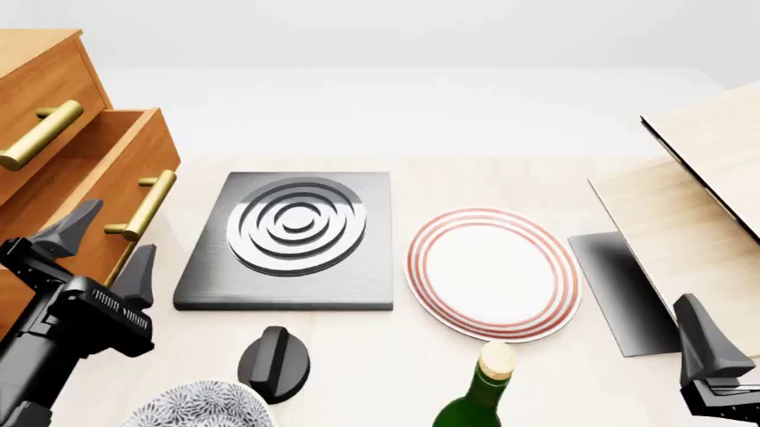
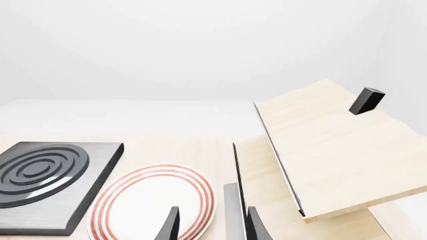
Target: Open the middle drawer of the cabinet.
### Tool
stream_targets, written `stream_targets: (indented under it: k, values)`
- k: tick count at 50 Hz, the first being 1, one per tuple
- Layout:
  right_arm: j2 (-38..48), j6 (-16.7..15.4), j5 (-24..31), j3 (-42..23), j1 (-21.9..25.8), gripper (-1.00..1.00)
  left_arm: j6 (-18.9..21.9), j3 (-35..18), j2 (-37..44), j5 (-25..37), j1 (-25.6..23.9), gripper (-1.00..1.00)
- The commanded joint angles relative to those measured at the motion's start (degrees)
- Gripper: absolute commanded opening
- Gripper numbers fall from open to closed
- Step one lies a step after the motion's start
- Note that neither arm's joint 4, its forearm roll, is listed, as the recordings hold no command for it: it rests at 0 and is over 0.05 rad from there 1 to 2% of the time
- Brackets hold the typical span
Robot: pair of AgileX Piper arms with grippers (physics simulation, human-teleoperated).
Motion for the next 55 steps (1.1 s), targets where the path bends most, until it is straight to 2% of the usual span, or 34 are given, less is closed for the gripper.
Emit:
stream_targets:
  k: [1,28,35,43,44,51,55]
  values:
    - [-0.17,0.12,0.02,0.01,0.03,1.0,-0.92,1.85,-3.94,-0.27,-1.94,1.0]
    - [-0.19,0.12,0.02,0.01,0.04,1.0,-3.34,1.95,-10.65,0.82,-6.28,1.0]
    - [-0.17,0.12,0.02,0.01,0.05,1.0,-5.35,1.94,-30.69,19.16,-7.18,1.0]
    - [-0.19,0.12,0.02,0.01,0.04,1.0,-7.5,1.71,-45.41,32.44,-7.27,1.0]
    - [-0.19,0.12,0.02,0.01,0.04,1.0,-8.61,0.36,-48.95,37.09,-7.01,1.0]
    - [-0.18,0.12,0.02,0.01,0.04,1.0,-10.63,-2.93,-56.96,47.34,-6.76,1.0]
    - [-0.18,0.11,0.02,0.01,0.04,1.0,-11.46,-4.51,-59.78,50.51,-6.86,1.0]
